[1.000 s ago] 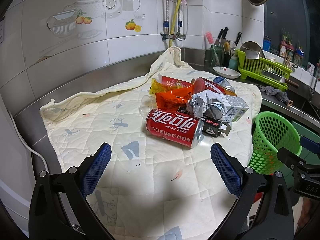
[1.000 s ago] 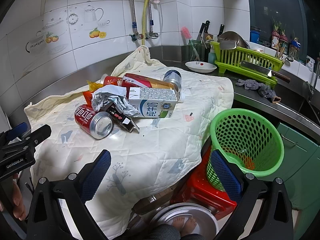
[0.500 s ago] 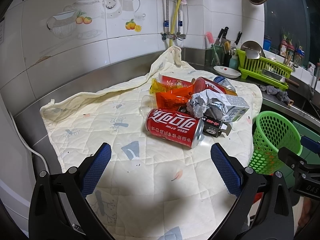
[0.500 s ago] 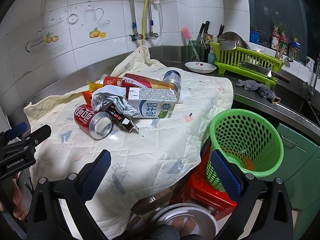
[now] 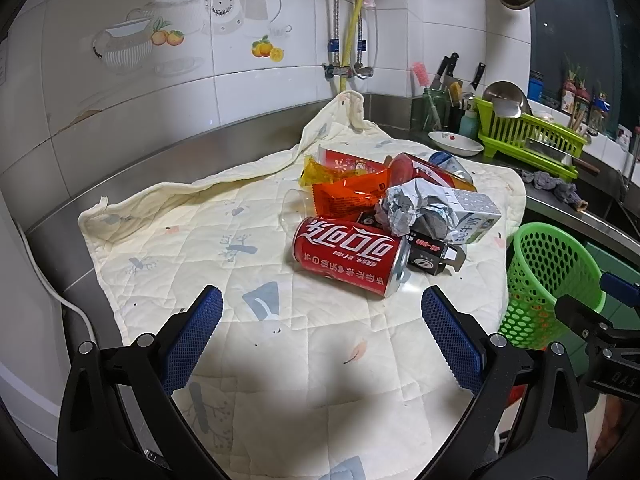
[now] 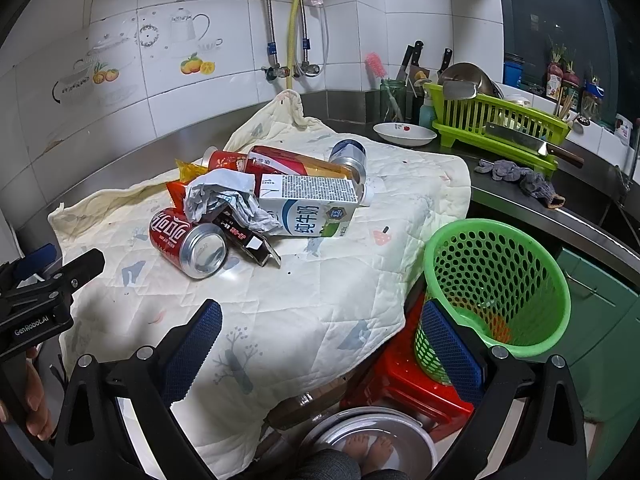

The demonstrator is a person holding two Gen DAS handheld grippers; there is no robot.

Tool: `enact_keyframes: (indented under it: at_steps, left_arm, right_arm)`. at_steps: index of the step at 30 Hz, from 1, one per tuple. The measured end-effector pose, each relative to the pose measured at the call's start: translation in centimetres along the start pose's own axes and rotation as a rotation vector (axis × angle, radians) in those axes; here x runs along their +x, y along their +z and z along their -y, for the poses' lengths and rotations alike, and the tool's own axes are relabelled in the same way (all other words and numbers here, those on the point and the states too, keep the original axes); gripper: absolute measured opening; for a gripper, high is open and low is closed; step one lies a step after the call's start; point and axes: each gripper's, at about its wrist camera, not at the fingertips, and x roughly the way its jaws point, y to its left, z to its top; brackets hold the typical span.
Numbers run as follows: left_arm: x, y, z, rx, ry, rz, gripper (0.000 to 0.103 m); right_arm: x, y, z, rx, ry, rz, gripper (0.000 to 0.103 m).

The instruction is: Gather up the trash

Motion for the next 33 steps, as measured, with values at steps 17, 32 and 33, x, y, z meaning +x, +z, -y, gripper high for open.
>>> enact_keyframes:
  at_steps: [17, 32, 33]
  left_arm:
    - [1.1, 0.2, -0.1, -0.007, -0.001, -0.015, 0.098]
    - [2.1, 0.6, 0.3, -0.003, -0.017, -0.028, 0.098]
    - [2.2, 0.7, 0.4, -0.002, -0.022, -0.03, 0.098]
  right_arm:
    - [1.0, 0.3, 0.3, 0.004, 0.004, -0.01, 0.097]
    - [1.8, 0.3, 0.7, 0.009, 0.013, -0.015, 0.096]
    - [1.9, 0.3, 0.7, 0.009, 0.014, -0.016, 0.096]
